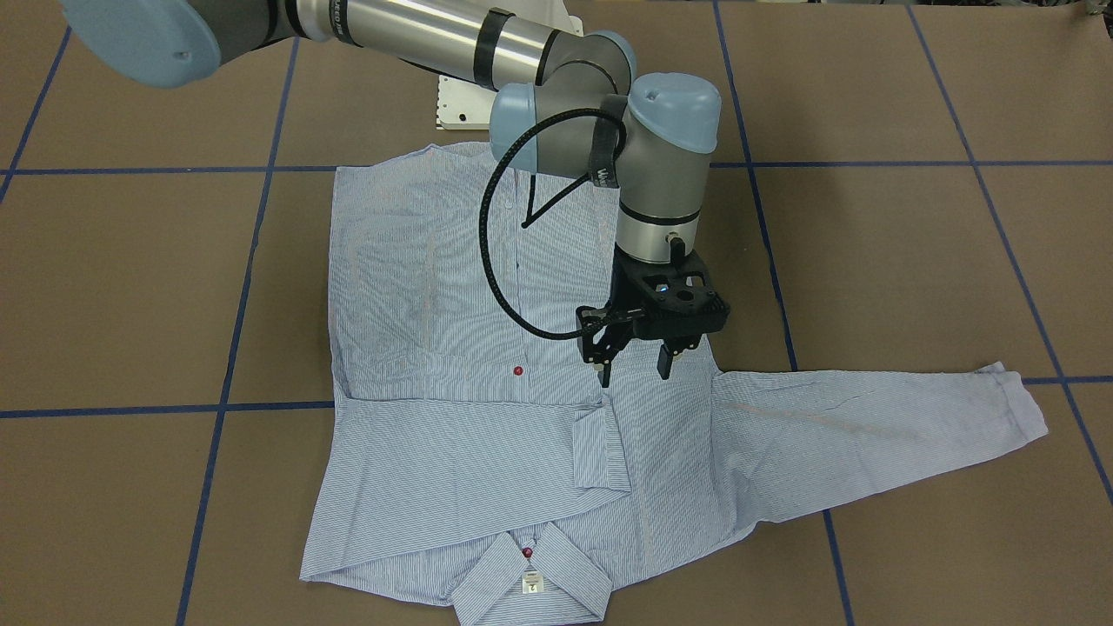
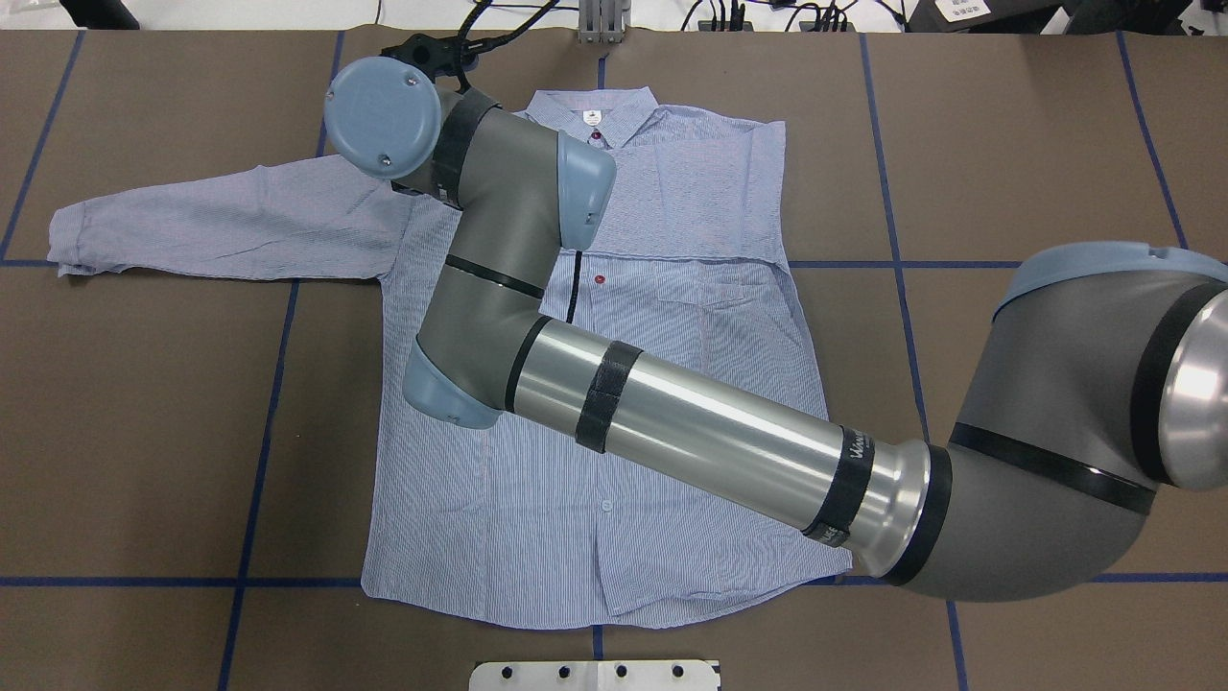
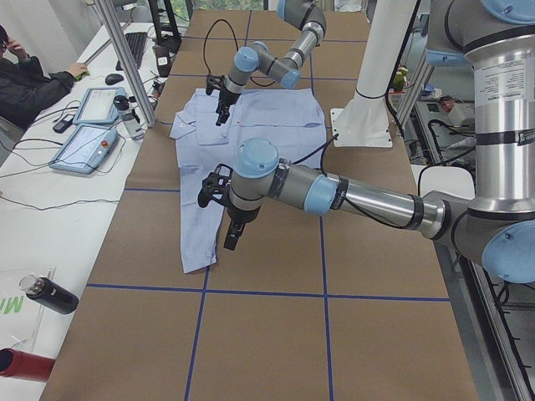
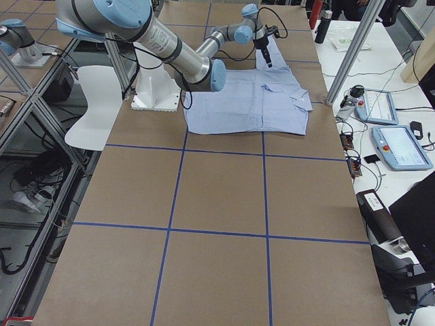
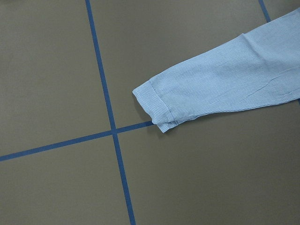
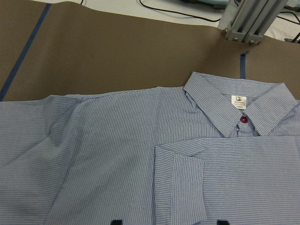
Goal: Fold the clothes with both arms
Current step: 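Lay the sleeve across the chest below the collar with the right gripper, then open the right gripper and withdraw it away from the shirt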
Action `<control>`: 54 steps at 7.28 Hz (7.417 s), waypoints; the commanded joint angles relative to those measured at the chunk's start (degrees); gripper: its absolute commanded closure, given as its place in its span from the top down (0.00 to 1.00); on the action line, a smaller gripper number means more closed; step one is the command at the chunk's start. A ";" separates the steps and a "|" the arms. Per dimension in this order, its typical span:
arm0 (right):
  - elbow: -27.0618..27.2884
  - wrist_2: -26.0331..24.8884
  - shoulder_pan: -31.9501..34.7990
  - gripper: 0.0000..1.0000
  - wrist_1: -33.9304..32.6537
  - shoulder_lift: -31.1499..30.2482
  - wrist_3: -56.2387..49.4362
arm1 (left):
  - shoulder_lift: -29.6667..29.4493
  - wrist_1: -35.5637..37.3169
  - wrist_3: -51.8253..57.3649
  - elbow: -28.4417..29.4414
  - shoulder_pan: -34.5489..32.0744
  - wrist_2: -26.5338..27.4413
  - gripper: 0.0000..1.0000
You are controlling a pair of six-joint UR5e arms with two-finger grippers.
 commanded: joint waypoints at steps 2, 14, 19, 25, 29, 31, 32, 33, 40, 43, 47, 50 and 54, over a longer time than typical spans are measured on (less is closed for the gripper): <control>-0.30 11.18 3.85 0.99 13.34 -7.30 2.60 | 0.05 0.00 0.00 -0.03 0.00 0.00 1.00; -18.40 -6.98 -2.29 0.60 28.67 1.45 29.52 | 0.57 0.18 0.09 -0.12 -0.09 0.00 1.00; -22.89 -8.48 -5.72 0.60 28.58 9.73 29.52 | 0.66 0.26 0.09 -0.65 -0.18 0.00 1.00; -22.71 2.51 0.96 0.70 28.84 2.11 28.73 | 0.58 0.18 -0.09 -0.56 -0.09 0.00 1.00; -22.71 1.46 1.22 0.69 27.79 -0.11 23.29 | 0.49 0.18 -0.09 -0.65 -0.09 0.00 1.00; -21.57 1.37 1.05 0.69 23.14 -0.11 21.70 | 0.49 0.18 -0.09 -0.74 -0.09 0.00 1.00; -21.40 0.93 0.87 0.69 23.13 -0.02 21.87 | 0.49 0.18 -0.09 -0.74 -0.09 0.00 1.00; -21.39 -0.12 0.43 0.64 23.13 -0.02 22.13 | 0.49 0.18 -0.09 -0.65 -0.09 0.00 1.00; -21.04 -1.97 -1.50 0.00 23.31 3.23 25.57 | 0.66 0.09 0.00 -0.12 -0.09 0.09 1.00; -22.00 -4.25 -3.52 0.75 23.48 7.17 25.56 | 0.66 0.18 0.09 -0.56 -0.18 0.17 1.00; -22.53 -3.21 -2.74 0.81 22.70 8.33 25.48 | -0.47 -0.26 -0.26 0.14 0.00 0.00 1.00; -15.55 9.14 3.31 0.95 11.14 7.54 18.57 | -2.24 -17.22 -7.37 8.27 0.44 0.26 1.00; 8.50 24.37 13.15 0.98 -6.20 -4.81 7.04 | -15.99 -38.30 -12.56 35.77 4.29 0.53 1.00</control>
